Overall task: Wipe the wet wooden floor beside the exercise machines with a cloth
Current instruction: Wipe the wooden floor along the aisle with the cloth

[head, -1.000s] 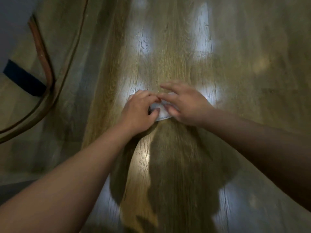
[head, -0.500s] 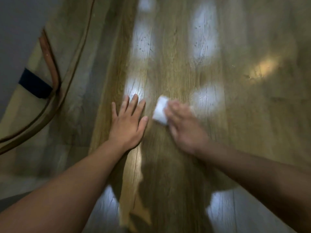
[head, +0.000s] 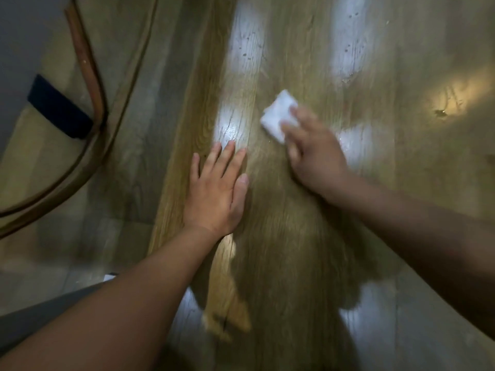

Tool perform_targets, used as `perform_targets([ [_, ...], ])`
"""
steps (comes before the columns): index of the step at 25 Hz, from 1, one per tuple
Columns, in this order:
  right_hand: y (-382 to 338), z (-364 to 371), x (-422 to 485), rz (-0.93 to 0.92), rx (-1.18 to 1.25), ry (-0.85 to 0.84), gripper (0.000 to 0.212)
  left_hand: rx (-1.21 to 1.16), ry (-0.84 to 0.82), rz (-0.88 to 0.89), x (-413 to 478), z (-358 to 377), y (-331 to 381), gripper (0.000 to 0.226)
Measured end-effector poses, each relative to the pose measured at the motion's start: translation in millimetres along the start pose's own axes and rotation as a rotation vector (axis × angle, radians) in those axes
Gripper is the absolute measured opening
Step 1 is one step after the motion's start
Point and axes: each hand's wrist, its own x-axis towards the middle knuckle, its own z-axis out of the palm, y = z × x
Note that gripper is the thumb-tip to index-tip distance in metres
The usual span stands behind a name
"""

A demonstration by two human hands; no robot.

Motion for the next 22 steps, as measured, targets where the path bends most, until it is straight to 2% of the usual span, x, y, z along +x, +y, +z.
perform_targets([
  [3, -31, 21, -68, -0.620, 0.075, -0.286, 0.039, -0.121, 0.149, 0.048, -4, 3, -3, 0.062],
  [4, -25, 17, -57, -0.769, 0.090, -0.335, 0.036, -0.125, 0.174, 0.067, -5, 5, -3, 0.062],
  [5, -19, 10, -31, -0.834, 0.082, -0.335, 0.034, -0.123, 0.183, 0.059, -5, 5, -3, 0.062],
  [6, -11, 9, 1, -0.830, 0.059, -0.295, 0.035, -0.111, 0.182, 0.027, -4, 6, -3, 0.061],
  [7, -4, 10, 38, -0.747, 0.027, -0.250, 0.036, -0.087, 0.176, -0.016, -3, 6, -2, 0.062],
  [9, 2, 13, 110, -0.406, -0.029, -0.175, 0.037, -0.041, 0.170, -0.077, 1, 7, -2, 0.061],
  [11, -11, 24, 148, -0.057, 0.020, -0.079, 0.037, -0.022, 0.197, -0.094, 2, 8, -4, 0.060],
  [12, -23, 31, 148, 0.029, 0.011, -0.031, 0.038, -0.019, 0.217, -0.089, 0, 8, -3, 0.059],
  [13, -37, 38, 137, 0.027, -0.013, -0.013, 0.040, -0.016, 0.237, -0.075, -2, 9, -2, 0.059],
  [14, -50, 42, 116, -0.052, -0.015, -0.049, 0.042, -0.015, 0.251, -0.063, -2, 8, -1, 0.059],
  [17, -69, 37, 33, -0.395, 0.095, -0.283, 0.052, -0.056, 0.268, -0.026, -4, 6, -1, 0.061],
  [19, -53, 29, 2, -0.558, 0.117, -0.393, 0.049, -0.090, 0.246, 0.039, -5, 5, -2, 0.065],
  [20, -40, 25, -1, -0.609, 0.115, -0.406, 0.046, -0.124, 0.229, 0.056, -3, 5, -2, 0.063],
  [22, -20, 17, 6, -0.585, 0.100, -0.344, 0.045, -0.145, 0.204, 0.058, 1, 4, -2, 0.049],
])
